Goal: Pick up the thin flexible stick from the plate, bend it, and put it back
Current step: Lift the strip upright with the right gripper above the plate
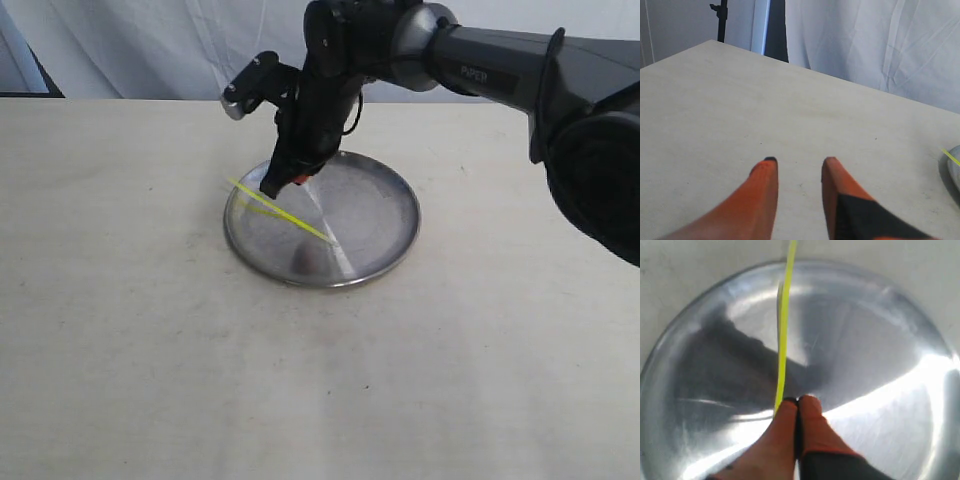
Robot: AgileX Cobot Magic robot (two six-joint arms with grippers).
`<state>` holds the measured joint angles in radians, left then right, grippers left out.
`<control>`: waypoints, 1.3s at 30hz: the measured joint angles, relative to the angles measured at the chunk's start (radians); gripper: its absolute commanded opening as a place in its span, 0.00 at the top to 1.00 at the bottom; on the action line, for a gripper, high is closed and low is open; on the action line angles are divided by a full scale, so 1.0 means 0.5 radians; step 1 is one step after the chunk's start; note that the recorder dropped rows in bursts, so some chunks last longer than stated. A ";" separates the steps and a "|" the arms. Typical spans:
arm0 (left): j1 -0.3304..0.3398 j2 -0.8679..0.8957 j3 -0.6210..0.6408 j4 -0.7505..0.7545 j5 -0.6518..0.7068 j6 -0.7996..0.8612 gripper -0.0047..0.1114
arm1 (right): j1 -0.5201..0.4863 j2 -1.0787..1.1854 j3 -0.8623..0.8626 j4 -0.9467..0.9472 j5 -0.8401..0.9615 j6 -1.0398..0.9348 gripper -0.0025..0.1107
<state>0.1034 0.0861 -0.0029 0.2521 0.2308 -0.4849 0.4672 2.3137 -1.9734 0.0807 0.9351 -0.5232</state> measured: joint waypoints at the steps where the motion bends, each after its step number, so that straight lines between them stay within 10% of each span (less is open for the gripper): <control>1: 0.000 0.000 0.000 0.000 0.000 0.000 0.70 | -0.008 0.014 0.000 -0.004 0.057 0.048 0.98; 10: 0.000 0.000 0.000 0.000 0.000 0.000 0.70 | -0.087 0.160 0.000 -0.026 0.154 0.184 0.50; 27: 0.000 0.000 0.000 0.000 0.000 0.000 0.70 | -0.087 0.264 -0.007 -0.016 0.257 0.231 0.98; 39: 0.000 0.000 0.000 0.000 0.000 0.000 0.70 | -0.092 0.254 -0.013 0.071 0.367 0.235 0.98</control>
<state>0.1034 0.0861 -0.0029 0.2521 0.2308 -0.4849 0.4210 2.4405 -1.9797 0.1160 1.1189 -0.4055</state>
